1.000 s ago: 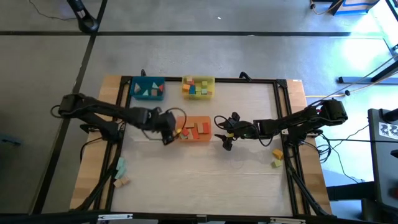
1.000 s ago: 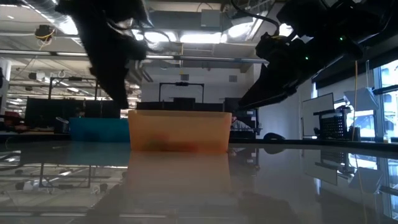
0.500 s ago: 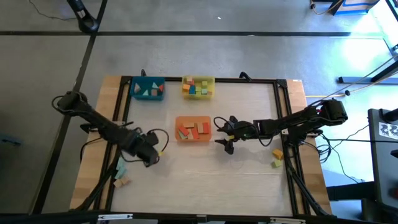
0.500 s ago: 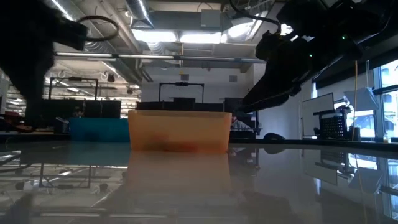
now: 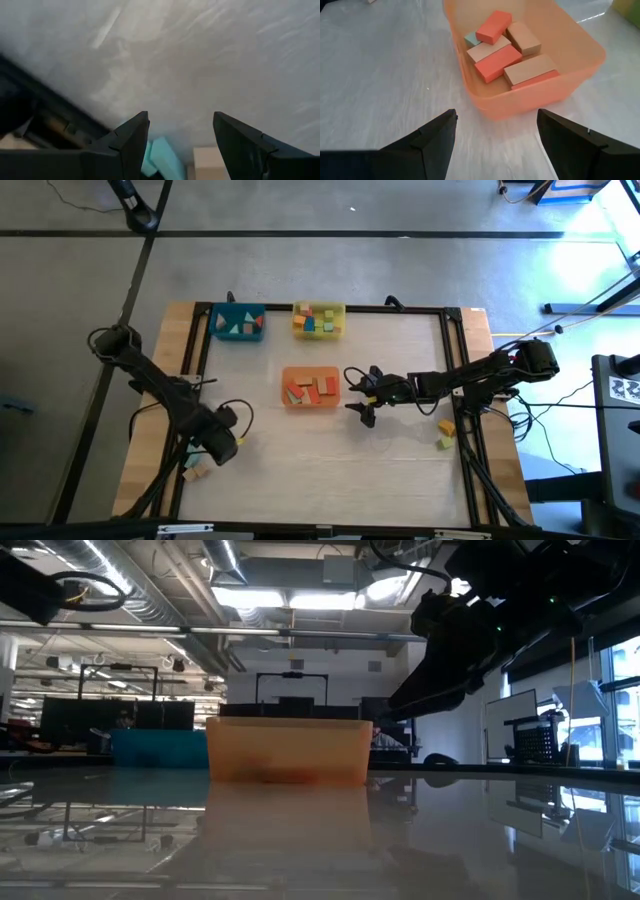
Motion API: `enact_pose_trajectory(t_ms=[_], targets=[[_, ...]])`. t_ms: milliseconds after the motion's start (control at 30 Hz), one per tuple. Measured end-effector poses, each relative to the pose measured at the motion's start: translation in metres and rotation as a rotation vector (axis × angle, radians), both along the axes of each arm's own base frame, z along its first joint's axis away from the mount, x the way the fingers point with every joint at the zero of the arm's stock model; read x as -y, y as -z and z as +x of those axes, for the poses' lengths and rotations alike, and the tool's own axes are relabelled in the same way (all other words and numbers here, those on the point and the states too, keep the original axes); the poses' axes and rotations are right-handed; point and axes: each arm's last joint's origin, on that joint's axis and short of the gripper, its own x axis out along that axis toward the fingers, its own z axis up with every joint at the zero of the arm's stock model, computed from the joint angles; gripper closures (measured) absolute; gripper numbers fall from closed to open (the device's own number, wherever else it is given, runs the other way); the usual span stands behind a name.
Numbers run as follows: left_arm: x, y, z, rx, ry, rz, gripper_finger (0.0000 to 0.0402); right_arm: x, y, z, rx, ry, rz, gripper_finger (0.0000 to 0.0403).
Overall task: Sort blocks by size
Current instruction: Put the light blue rectangle into the orange bin
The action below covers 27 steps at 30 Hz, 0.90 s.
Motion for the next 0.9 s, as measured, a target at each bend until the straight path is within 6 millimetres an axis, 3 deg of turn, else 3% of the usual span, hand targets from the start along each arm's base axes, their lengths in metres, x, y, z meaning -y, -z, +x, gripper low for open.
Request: enact_pose_trajectory(t_ms=[400, 600, 900], targets=[[0.015, 0.0, -0.017, -0.047, -0.122, -0.012, 0.0192, 0.0, -0.001, 0.0, 0.007, 0.0, 0.001, 0.0127], [0.027, 0.008, -0.035, -0.126, -0.176, -0.03, 0.0192, 0.001, -0.001, 0.0, 0.008, 0.017, -0.01, 0.0127], [0.035, 0.012, -0.046, -0.155, -0.175, -0.064, 0.0192, 0.001, -0.001, 0.0, 0.011, 0.026, -0.008, 0.0127]])
